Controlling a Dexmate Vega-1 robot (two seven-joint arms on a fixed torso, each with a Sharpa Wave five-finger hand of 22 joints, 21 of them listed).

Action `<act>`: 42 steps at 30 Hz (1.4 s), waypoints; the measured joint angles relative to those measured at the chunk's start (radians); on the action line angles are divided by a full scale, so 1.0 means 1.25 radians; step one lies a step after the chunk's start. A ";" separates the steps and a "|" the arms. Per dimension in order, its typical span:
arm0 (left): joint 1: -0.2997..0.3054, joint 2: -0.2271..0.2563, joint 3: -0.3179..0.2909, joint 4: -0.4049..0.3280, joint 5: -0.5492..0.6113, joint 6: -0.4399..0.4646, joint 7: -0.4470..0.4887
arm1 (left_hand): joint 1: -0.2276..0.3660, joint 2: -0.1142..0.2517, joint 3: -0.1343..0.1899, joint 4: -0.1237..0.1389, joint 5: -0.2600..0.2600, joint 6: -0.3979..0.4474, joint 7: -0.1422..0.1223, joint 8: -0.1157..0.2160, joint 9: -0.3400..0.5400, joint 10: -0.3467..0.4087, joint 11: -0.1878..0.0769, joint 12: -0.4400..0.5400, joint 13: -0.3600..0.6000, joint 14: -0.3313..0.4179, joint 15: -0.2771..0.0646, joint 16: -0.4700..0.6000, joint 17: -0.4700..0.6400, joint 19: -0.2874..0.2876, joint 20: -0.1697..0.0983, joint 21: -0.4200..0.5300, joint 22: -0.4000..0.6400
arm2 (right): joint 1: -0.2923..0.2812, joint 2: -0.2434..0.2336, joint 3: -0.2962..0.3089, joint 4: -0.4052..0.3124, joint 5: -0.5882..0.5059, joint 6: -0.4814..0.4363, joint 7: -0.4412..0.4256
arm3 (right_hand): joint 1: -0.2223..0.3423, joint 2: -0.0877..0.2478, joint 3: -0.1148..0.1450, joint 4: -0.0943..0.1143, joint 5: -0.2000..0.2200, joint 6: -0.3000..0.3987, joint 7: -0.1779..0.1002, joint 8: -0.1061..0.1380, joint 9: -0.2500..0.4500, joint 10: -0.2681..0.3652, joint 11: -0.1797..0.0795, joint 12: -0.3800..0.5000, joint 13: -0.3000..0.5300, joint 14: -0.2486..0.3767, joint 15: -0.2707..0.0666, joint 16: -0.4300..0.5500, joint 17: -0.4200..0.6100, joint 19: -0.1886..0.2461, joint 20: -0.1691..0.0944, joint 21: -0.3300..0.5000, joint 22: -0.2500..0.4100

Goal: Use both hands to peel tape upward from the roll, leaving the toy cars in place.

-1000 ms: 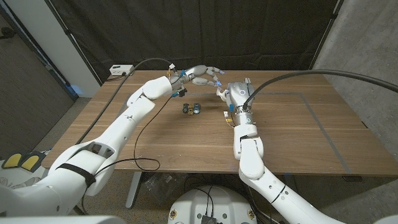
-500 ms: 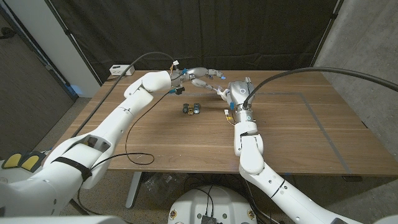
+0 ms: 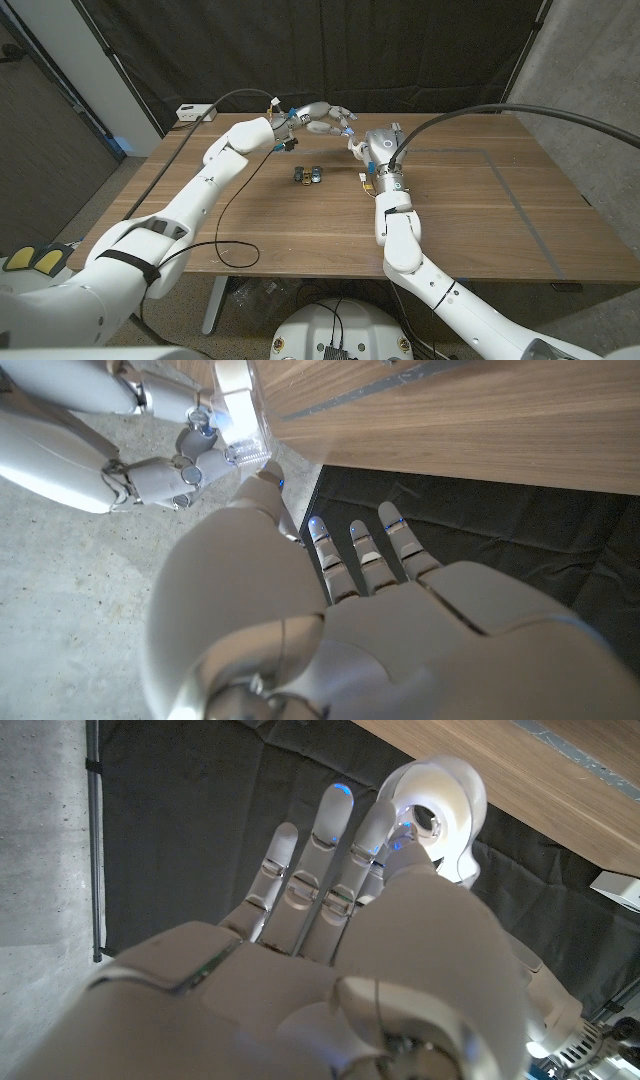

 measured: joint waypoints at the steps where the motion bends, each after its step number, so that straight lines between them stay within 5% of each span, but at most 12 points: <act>1: 0.000 0.000 0.000 0.000 -0.003 -0.005 0.000 | 0.006 0.007 0.002 -0.002 0.000 -0.003 0.004 0.003 0.004 -0.002 -0.002 0.000 0.001 -0.006 -0.001 -0.002 0.002 -0.003 -0.003 0.000 0.000 | 0.002 0.000 -0.001 0.002 0.001 0.000 0.000 | 0.000 0.000 0.000 0.000 0.000 0.000 0.000 0.000 0.000 0.000 0.000 0.000 0.001 0.000 0.000 0.000 0.000 0.000 0.000 0.000 0.000; 14: 0.007 -0.011 -0.017 0.011 0.028 -0.033 0.069 | 0.018 0.022 0.016 -0.008 -0.001 -0.005 0.033 0.009 0.029 0.004 -0.014 0.016 0.015 -0.016 0.000 -0.011 0.010 -0.010 -0.004 0.012 0.000 | 0.022 -0.013 -0.007 0.018 0.042 0.002 -0.016 | 0.002 0.002 -0.001 0.001 -0.001 0.004 0.004 -0.007 0.000 0.000 0.000 -0.006 0.003 0.003 0.003 -0.006 0.000 0.000 0.000 0.006 -0.005; 32: 0.031 -0.006 -0.019 -0.024 0.080 -0.031 0.178 | 0.018 0.022 0.016 -0.003 0.000 -0.008 0.024 0.034 0.057 0.021 -0.025 0.039 0.029 -0.015 0.000 -0.017 0.017 0.006 -0.020 0.035 0.004 | 0.022 -0.028 -0.012 0.036 0.075 0.005 -0.062 | 0.002 0.002 -0.004 0.005 0.000 -0.003 -0.003 -0.008 0.000 -0.002 0.002 -0.012 0.013 0.003 0.003 -0.006 0.007 -0.026 0.003 0.006 -0.019; 34: 0.031 -0.007 -0.019 -0.024 0.080 -0.033 0.184 | 0.018 0.022 0.016 -0.003 0.006 -0.008 0.024 0.036 0.057 0.021 -0.025 0.039 0.030 -0.015 0.000 -0.017 0.017 0.009 -0.023 0.038 0.006 | 0.021 -0.029 -0.012 0.045 0.103 0.011 -0.145 | 0.002 0.002 -0.004 0.005 0.000 -0.006 -0.006 -0.008 0.000 -0.004 0.002 -0.018 0.014 0.003 0.003 -0.010 0.008 -0.032 0.001 0.006 -0.022; 40: 0.030 -0.011 -0.019 -0.019 0.071 -0.037 0.195 | 0.017 0.022 0.013 0.001 0.011 -0.009 0.022 0.042 0.057 0.028 -0.026 0.046 0.034 -0.015 0.000 -0.017 0.021 0.010 -0.024 0.043 0.007 | 0.022 -0.029 -0.015 0.083 0.117 0.025 -0.207 | 0.002 0.002 -0.004 0.005 0.003 -0.010 -0.010 -0.008 0.000 -0.006 0.000 -0.018 0.022 -0.003 0.003 -0.013 0.015 -0.040 0.000 0.006 -0.030; 42: 0.027 -0.014 -0.019 -0.012 0.062 -0.039 0.193 | 0.017 0.021 0.013 0.001 0.012 -0.006 0.019 0.045 0.057 0.028 -0.026 0.048 0.037 -0.015 0.000 -0.022 0.021 0.010 -0.024 0.047 0.007 | 0.024 -0.028 -0.017 0.096 0.129 0.043 -0.280 | 0.002 0.002 -0.004 0.005 0.003 -0.012 -0.011 -0.004 0.000 -0.009 0.003 -0.018 0.022 -0.003 0.003 -0.016 0.018 -0.044 0.005 0.003 -0.033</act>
